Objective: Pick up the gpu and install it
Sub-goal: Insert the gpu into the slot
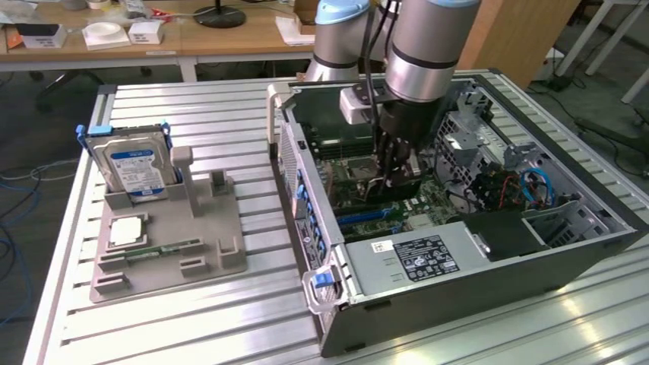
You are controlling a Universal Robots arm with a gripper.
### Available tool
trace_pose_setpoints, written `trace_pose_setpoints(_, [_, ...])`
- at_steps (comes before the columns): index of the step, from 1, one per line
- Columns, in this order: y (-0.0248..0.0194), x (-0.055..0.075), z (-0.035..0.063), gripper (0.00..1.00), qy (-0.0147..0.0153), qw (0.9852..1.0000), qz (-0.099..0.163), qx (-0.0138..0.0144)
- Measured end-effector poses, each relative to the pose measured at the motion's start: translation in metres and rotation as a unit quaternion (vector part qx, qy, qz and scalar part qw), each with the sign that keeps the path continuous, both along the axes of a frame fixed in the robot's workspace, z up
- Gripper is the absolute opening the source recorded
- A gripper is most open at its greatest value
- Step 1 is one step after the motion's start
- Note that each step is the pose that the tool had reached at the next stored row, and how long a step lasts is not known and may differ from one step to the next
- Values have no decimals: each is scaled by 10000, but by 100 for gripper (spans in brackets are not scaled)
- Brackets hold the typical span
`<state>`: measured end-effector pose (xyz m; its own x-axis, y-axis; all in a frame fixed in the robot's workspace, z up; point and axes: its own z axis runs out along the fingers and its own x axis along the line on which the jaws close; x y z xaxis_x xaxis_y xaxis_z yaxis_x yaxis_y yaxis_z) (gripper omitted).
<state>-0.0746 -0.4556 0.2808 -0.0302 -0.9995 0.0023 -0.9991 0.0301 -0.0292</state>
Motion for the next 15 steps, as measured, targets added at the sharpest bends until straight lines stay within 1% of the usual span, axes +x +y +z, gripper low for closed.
trace_pose_setpoints(3, [-1,-17,-22,26,0,10000,2,0])
trace_pose_setpoints(6, [-16,-24,-44,26,1,10000,2,-2])
trace_pose_setpoints(15, [-18,-87,-107,26,1,10000,1,-1])
